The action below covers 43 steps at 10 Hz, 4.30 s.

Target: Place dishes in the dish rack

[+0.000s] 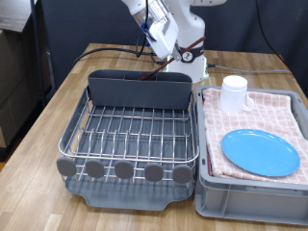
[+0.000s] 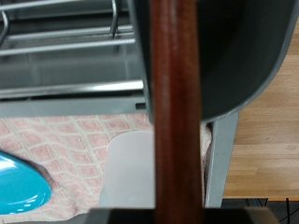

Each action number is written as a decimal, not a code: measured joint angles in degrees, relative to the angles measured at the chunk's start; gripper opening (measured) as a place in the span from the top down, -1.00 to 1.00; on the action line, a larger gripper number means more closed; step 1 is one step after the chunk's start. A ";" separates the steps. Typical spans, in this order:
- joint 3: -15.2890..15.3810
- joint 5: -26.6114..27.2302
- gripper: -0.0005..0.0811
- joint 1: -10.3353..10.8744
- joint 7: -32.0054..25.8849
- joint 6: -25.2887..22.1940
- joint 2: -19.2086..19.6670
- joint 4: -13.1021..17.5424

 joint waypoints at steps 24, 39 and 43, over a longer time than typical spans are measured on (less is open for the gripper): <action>14.63 -19.20 -0.98 -5.18 23.62 11.04 3.04 0.29; 30.18 -30.64 -0.98 -2.53 29.05 -2.33 4.91 15.01; 33.38 -31.85 -0.98 -0.36 24.44 -4.65 12.30 23.85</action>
